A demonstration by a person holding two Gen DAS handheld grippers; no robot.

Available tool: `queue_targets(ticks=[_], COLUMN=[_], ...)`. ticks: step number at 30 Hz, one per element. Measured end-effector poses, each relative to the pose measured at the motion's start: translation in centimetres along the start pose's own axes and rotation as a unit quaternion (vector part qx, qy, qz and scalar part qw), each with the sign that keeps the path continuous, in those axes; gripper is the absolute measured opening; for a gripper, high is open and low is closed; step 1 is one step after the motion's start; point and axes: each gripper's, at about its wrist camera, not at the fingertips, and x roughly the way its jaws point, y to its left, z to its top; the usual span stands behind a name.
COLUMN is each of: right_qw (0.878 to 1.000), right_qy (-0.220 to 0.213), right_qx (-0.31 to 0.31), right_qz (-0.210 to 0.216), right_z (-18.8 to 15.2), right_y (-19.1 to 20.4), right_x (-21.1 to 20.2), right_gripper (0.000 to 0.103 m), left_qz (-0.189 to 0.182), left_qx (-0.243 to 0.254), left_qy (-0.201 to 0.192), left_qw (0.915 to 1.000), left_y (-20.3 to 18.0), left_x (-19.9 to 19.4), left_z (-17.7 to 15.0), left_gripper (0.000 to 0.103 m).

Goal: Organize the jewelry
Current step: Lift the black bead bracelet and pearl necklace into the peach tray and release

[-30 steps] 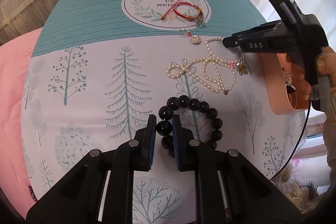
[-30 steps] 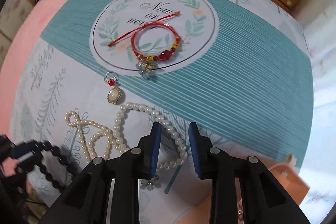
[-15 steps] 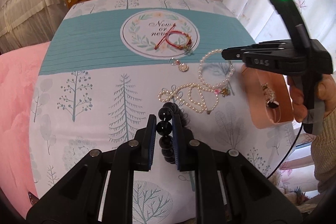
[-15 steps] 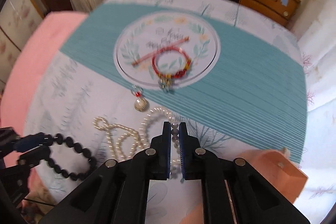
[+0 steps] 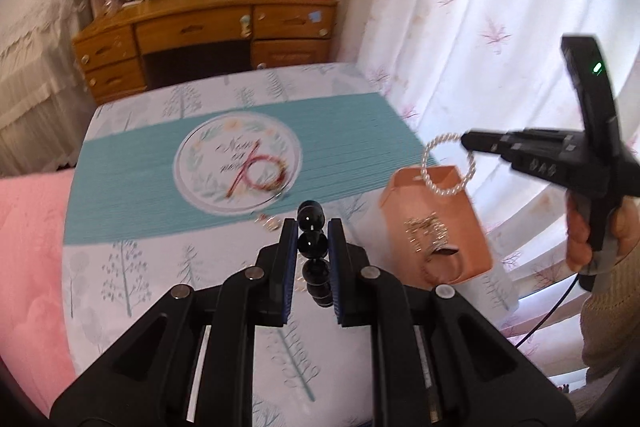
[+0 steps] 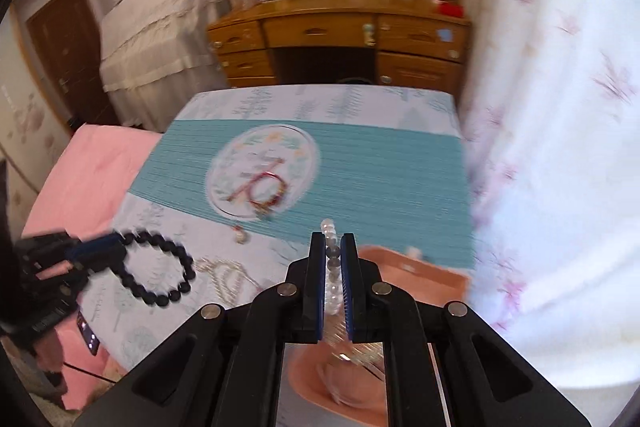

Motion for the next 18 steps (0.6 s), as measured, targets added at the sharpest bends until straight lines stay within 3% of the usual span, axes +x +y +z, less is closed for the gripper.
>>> queue_targets(ticks=[5, 10, 18], right_qw=[0.999, 0.996, 0.986], right_qy=[0.031, 0.036, 0.090], right_qx=[0.035, 0.077, 0.141], right_qz=[-0.025, -0.002, -0.014], right_z=[-2.5, -3.5, -5.5], right_y=[-3.6, -5.9, -9.9], right_x=[1.9, 4.4, 9.3], right_gripper=[0.007, 0.007, 0.009], left_qz=[-0.026, -0.048, -0.092], left_qx=[0.037, 0.067, 0.101], left_qy=[-0.010, -0.008, 0.028], left_qw=[0.9989, 0.9966, 0.9903], left_y=[-4.0, -7.5, -12.0], left_x=[0.2, 1.4, 6.9], left_z=[1.9, 2.7, 3.9], left_gripper=[0.012, 0.012, 0.012])
